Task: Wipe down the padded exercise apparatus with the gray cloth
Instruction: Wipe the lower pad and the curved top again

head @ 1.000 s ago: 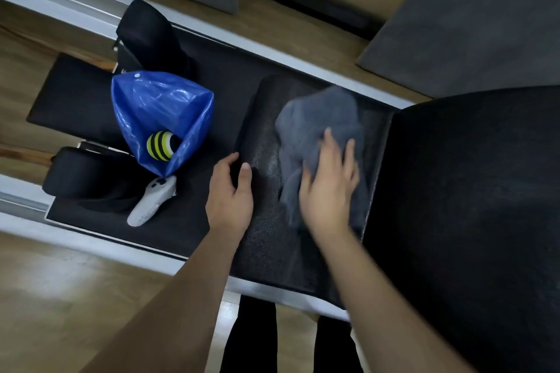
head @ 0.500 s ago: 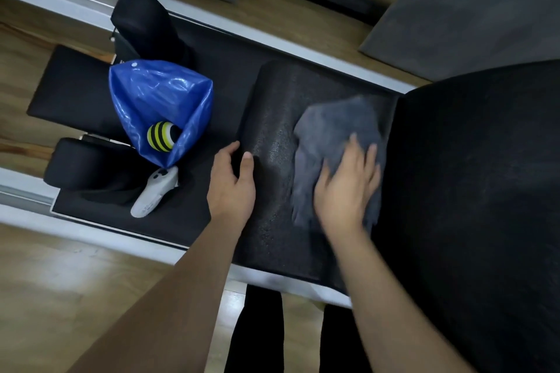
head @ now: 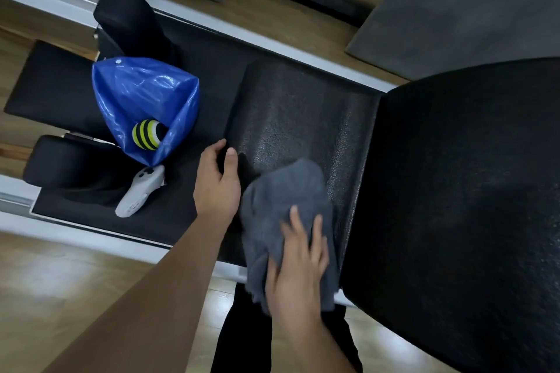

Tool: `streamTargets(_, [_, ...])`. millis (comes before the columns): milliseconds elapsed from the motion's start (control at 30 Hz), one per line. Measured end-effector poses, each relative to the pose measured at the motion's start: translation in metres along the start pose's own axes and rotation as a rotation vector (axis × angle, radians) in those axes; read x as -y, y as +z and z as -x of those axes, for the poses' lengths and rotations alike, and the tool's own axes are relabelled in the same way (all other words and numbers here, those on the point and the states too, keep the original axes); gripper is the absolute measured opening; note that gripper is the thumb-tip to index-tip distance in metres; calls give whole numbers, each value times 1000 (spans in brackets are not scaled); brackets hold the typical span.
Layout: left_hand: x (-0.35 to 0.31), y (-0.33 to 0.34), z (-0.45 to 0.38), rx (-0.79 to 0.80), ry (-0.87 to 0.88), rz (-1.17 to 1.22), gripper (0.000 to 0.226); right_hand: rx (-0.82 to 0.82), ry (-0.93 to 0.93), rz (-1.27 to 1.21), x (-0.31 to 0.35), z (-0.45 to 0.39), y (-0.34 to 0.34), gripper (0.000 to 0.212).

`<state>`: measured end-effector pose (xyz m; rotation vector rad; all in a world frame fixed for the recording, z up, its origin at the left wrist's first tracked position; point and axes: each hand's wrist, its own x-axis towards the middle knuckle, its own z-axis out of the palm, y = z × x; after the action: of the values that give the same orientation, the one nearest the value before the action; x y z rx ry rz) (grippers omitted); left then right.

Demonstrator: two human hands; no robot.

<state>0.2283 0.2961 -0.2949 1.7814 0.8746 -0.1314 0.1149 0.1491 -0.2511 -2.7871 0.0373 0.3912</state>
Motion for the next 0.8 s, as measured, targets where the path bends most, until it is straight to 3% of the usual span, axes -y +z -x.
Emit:
streamTargets(167, [0, 0, 1, -3, 13, 5, 36, 52, -166, 184, -24, 27, 0, 55])
streamTargets(433, [1, -1, -1, 4, 29, 7, 39, -122, 139, 41, -14, -125, -40, 57])
streamTargets(600, [9, 1, -7, 11, 35, 38, 43, -56, 181, 81, -6, -217, -80, 63])
streamTargets(800, [5, -2, -6, 31, 69, 48, 38, 110, 72, 242, -6, -151, -73, 61])
